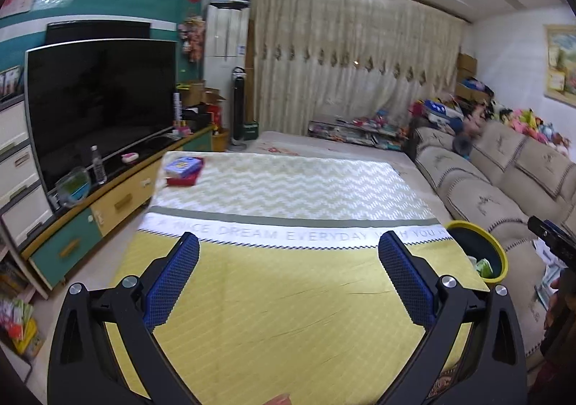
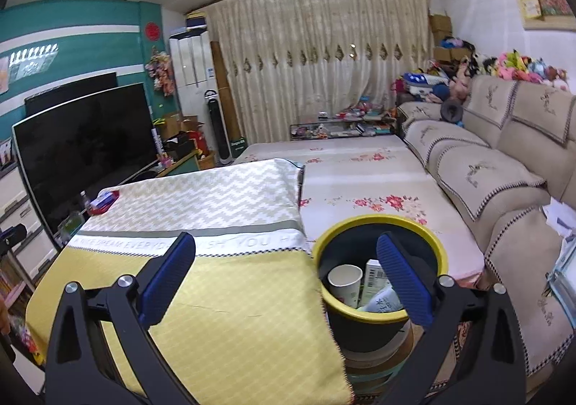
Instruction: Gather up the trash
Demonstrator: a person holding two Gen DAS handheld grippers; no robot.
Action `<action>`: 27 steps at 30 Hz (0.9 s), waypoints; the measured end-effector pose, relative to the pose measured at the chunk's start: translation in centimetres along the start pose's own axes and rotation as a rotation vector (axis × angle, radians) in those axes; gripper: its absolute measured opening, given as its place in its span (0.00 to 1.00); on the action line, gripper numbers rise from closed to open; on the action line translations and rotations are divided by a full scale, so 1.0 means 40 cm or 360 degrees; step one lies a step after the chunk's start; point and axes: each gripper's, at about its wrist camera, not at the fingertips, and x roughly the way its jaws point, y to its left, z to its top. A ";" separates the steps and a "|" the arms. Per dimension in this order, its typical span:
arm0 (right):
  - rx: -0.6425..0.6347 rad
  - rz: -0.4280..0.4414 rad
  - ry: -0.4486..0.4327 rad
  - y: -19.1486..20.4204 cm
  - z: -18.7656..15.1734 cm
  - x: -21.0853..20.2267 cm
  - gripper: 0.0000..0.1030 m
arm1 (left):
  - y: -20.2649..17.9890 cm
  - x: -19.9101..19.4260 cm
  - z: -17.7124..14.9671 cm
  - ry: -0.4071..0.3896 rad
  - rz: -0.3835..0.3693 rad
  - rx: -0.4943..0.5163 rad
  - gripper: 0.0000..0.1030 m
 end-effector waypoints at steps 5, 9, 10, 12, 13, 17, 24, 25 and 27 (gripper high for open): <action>-0.0068 -0.0050 -0.0026 0.048 -0.001 -0.035 0.93 | 0.023 -0.039 -0.017 -0.0020 0.0004 -0.0006 0.95; -0.0062 -0.0053 -0.0018 0.049 0.000 -0.040 0.93 | 0.020 -0.059 -0.025 -0.0043 0.0035 0.0017 0.95; -0.0063 -0.0055 -0.0016 0.047 0.000 -0.039 0.93 | 0.005 -0.058 -0.022 -0.0044 0.0037 0.0020 0.95; -0.0061 -0.0056 -0.0014 0.049 0.003 -0.031 0.93 | 0.003 -0.064 -0.024 -0.0044 0.0038 0.0018 0.95; -0.0060 -0.0058 -0.0014 0.048 0.004 -0.028 0.93 | 0.001 -0.063 -0.023 -0.0044 0.0041 0.0018 0.95; -0.0063 -0.0067 0.0002 0.050 -0.002 -0.018 0.93 | -0.008 -0.061 -0.020 -0.0037 0.0039 0.0022 0.95; -0.0060 -0.0060 0.0024 0.054 -0.006 -0.002 0.93 | -0.016 -0.045 -0.014 -0.0019 0.0033 0.0019 0.95; -0.0060 -0.0060 0.0026 0.054 -0.006 -0.001 0.93 | -0.017 -0.044 -0.014 -0.0016 0.0032 0.0017 0.95; -0.0059 -0.0057 0.0026 0.053 -0.007 -0.001 0.93 | -0.018 -0.040 -0.014 -0.0012 0.0028 0.0016 0.95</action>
